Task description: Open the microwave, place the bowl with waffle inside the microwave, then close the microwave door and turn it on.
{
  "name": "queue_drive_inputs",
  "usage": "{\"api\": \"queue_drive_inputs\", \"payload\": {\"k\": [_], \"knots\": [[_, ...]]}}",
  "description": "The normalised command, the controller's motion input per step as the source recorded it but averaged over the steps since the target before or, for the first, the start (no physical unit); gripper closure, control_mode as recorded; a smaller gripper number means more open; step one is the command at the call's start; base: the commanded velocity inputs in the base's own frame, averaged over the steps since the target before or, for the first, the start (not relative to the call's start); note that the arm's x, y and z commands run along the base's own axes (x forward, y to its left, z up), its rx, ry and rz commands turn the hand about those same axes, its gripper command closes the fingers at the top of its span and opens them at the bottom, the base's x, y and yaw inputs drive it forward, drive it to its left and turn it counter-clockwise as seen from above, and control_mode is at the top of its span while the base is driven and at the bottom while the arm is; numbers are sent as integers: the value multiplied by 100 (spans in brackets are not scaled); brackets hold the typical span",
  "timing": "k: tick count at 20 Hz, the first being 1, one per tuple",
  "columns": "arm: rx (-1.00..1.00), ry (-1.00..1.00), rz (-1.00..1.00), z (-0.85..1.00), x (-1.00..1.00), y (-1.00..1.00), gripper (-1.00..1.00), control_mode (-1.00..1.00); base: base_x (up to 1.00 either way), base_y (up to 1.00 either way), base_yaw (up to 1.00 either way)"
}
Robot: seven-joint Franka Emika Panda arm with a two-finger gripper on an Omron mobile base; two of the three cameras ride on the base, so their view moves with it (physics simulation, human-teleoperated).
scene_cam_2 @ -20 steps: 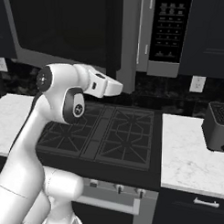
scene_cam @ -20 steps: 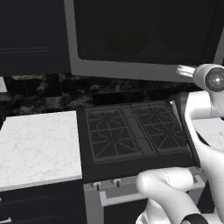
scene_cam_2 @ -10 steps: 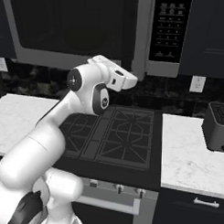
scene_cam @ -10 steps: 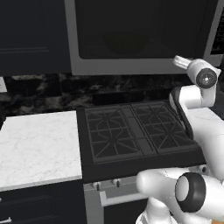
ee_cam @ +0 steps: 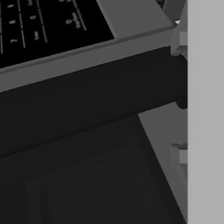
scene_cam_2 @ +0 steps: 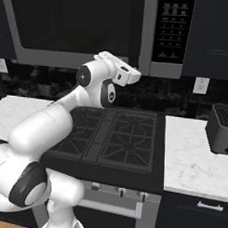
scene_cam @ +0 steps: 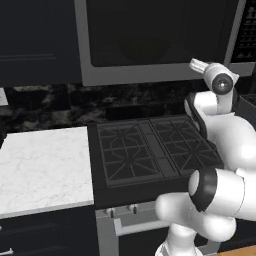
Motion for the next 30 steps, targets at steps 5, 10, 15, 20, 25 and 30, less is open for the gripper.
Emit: {"api": "queue_drive_inputs", "payload": {"k": [5,10,15,20,25,30], "knots": [[0,1,0,0,-19,0,-100,-100,0,0,0],[0,-13,0,13,-84,5,-100,-100,0,0,0],[1,-4,0,48,-89,1,-100,-100,0,0,0],[1,8,0,23,-50,0,-100,-100,0,0,0],[1,0,0,1,-59,-3,100,-100,0,0,0],[10,16,2,23,-50,-11,100,-100,0,0,0]]}}
